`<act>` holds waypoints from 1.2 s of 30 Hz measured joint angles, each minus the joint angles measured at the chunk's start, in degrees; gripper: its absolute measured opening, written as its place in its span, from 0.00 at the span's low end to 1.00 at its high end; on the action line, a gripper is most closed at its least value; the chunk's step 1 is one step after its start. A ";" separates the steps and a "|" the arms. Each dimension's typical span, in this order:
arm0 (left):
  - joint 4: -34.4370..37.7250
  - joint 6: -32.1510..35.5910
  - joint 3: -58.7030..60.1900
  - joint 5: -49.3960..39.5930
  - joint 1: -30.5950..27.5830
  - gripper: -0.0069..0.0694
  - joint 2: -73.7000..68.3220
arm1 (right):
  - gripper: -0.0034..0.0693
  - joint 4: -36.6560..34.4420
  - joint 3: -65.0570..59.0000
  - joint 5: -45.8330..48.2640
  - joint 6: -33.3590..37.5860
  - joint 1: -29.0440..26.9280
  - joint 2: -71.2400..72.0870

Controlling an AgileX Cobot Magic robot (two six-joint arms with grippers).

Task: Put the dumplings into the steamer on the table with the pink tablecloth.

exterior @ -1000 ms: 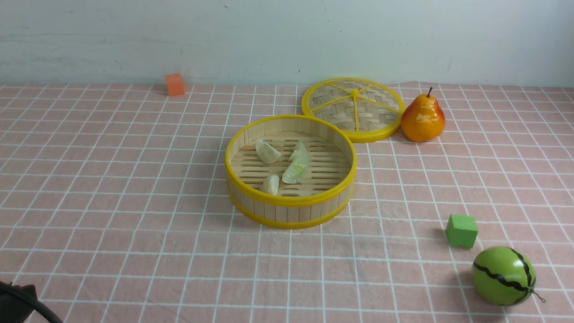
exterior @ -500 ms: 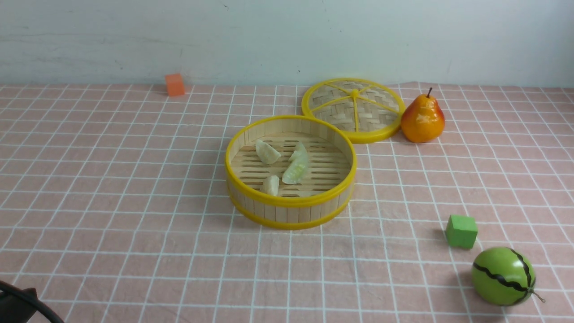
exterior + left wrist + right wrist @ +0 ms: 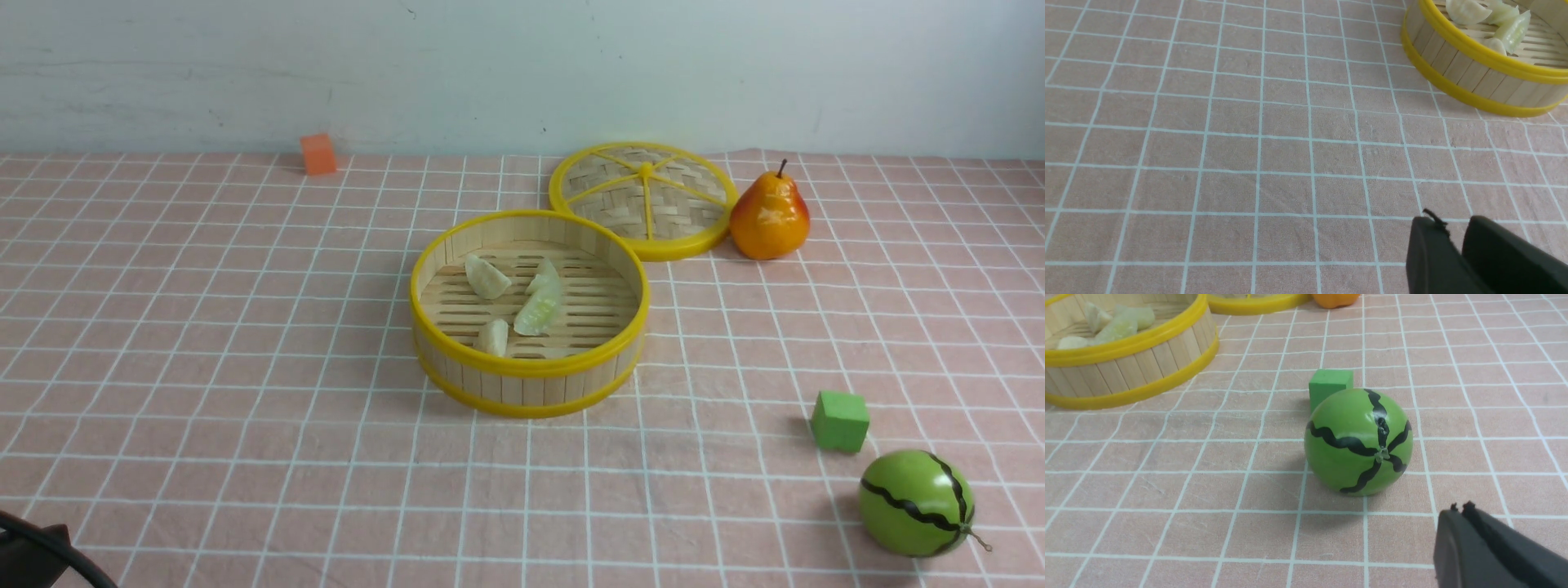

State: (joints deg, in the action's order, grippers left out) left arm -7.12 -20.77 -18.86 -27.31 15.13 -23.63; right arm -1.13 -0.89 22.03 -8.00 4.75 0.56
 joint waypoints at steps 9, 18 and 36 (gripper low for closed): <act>0.00 0.00 0.00 0.00 0.00 0.26 0.00 | 0.05 -0.04 0.02 0.21 0.01 0.00 0.00; 0.00 -0.04 0.00 0.00 0.00 0.27 0.00 | 0.06 -0.04 0.02 0.21 0.01 0.00 0.00; 5.50 -0.05 20.03 5.89 -8.34 0.15 24.00 | 0.08 -0.04 0.02 0.31 0.06 0.00 0.00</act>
State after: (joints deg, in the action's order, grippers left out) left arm -1.62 -20.82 1.18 -21.43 6.79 0.37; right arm -1.18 -0.87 22.35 -7.94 4.75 0.56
